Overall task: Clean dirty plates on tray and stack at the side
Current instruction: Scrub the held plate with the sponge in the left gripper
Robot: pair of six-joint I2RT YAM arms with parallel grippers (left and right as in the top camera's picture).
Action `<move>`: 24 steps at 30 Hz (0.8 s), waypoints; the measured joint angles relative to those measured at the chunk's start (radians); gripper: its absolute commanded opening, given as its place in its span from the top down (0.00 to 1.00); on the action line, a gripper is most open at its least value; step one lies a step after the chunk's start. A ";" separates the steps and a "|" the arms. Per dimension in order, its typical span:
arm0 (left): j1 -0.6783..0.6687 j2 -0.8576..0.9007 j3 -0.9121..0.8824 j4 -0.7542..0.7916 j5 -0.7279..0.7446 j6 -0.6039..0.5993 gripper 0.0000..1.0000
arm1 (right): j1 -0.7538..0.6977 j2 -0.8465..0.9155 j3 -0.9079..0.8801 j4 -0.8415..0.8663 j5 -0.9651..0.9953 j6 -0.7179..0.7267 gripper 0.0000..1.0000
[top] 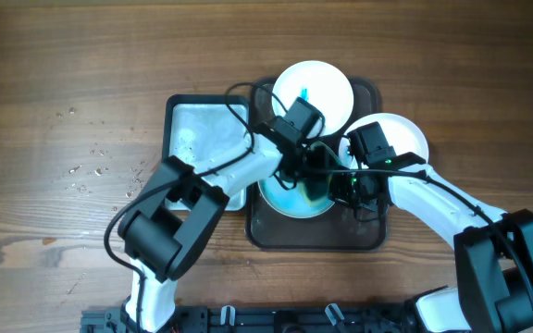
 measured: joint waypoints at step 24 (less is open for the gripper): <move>0.021 -0.053 0.043 -0.446 -0.626 -0.005 0.96 | 0.008 0.002 0.002 0.008 0.000 -0.005 0.96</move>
